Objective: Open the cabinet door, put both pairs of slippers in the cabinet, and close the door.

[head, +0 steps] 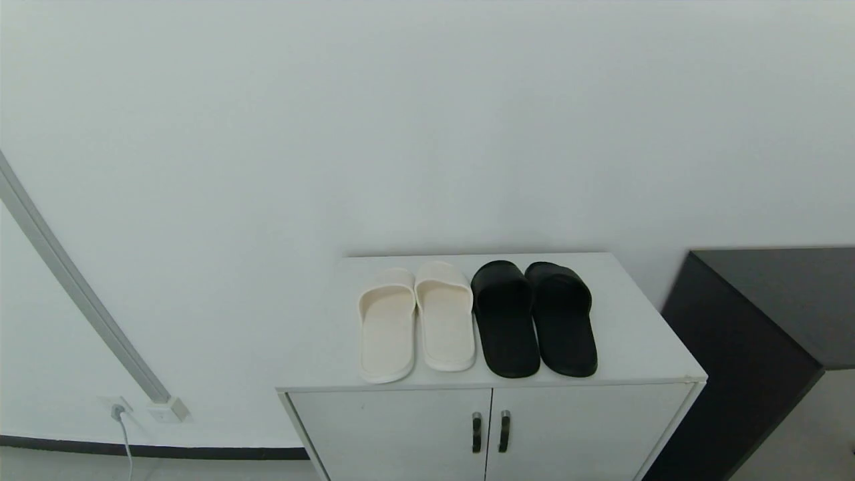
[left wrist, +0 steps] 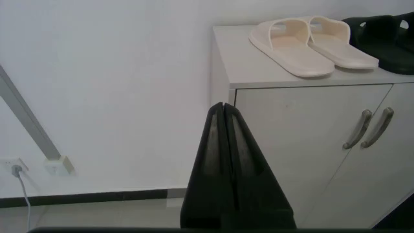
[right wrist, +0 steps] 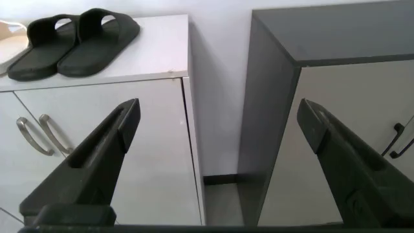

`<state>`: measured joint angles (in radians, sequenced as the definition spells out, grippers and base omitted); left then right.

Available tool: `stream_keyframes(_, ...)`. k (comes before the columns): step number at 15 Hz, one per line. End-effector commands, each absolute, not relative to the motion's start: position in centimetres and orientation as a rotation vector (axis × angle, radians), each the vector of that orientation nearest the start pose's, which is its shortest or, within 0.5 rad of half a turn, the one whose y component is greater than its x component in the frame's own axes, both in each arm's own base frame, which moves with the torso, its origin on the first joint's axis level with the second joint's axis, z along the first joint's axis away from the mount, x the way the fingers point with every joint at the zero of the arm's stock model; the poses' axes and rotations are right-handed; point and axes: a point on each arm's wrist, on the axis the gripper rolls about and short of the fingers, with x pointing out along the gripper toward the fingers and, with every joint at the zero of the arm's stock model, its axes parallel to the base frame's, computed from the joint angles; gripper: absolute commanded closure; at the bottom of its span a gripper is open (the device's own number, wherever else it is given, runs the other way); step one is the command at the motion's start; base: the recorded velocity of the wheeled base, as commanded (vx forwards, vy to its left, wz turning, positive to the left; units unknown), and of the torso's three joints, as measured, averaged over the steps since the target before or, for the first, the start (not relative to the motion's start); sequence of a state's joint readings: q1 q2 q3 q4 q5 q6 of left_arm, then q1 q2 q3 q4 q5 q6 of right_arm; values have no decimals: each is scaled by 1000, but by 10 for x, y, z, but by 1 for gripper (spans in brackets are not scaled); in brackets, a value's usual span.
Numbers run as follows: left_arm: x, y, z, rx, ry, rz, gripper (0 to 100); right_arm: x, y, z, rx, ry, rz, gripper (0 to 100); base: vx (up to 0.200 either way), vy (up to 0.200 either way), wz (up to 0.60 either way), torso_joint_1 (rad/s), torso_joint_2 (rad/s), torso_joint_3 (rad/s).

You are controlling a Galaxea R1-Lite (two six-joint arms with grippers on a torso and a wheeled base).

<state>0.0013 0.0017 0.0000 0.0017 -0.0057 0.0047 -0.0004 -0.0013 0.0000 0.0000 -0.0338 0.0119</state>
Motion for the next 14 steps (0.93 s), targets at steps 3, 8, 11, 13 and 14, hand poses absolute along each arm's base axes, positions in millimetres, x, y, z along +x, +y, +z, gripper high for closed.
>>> stream_keyframes(3,-23,0,75,5,3,-3,100,-23,-1,76,11,-2,-34,0,0,0,0,0,0,0)
stream_keyframes(8,-23,0,76,6,2,-5,100,-9,0,165,141,55,164,0,0,0,0,0,0,0)
stream_keyframes(11,-23,0,75,6,3,-5,100,46,13,147,54,338,309,0,0,0,0,0,0,0)
stream_keyframes(13,-23,0,75,6,3,-5,100,84,29,154,49,370,363,0,0,0,0,0,0,0)
stream_keyframes(14,-23,0,75,6,3,-5,100,100,39,158,34,359,377,0,0,0,0,0,0,0)
